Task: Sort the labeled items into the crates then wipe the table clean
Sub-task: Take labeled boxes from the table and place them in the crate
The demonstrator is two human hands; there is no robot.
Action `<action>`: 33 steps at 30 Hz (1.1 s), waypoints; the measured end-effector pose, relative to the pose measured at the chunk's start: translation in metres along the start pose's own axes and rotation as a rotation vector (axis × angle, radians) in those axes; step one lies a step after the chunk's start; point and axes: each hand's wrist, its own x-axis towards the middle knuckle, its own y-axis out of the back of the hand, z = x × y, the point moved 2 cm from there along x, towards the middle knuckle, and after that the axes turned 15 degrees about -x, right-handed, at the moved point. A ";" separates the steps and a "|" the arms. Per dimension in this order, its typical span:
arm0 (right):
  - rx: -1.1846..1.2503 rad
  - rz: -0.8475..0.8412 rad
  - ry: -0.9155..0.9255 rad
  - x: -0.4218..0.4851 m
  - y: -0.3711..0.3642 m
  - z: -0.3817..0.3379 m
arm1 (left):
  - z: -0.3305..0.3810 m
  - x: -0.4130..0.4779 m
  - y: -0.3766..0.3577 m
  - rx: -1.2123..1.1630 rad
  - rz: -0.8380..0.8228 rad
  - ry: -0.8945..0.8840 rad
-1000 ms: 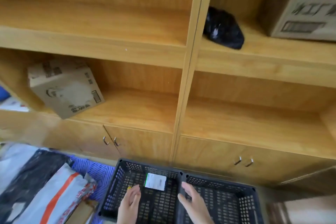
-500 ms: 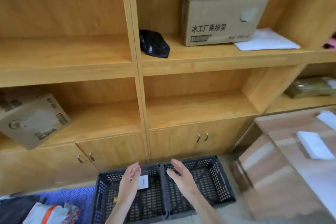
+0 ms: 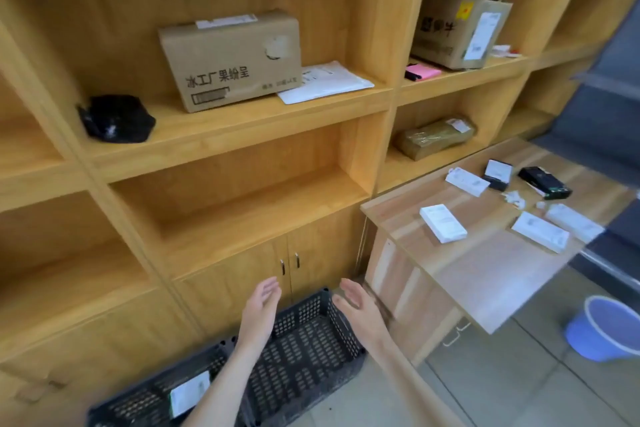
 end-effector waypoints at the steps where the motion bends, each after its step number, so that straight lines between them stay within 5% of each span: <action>1: 0.018 0.053 -0.019 -0.008 0.047 0.025 | 0.010 -0.002 -0.052 0.000 -0.050 -0.016; 16: 0.174 0.340 -0.128 -0.072 0.353 0.185 | 0.027 -0.049 -0.395 0.036 -0.315 -0.113; 33: 0.189 0.512 -0.218 -0.024 0.545 0.301 | 0.028 0.008 -0.658 0.081 -0.545 -0.176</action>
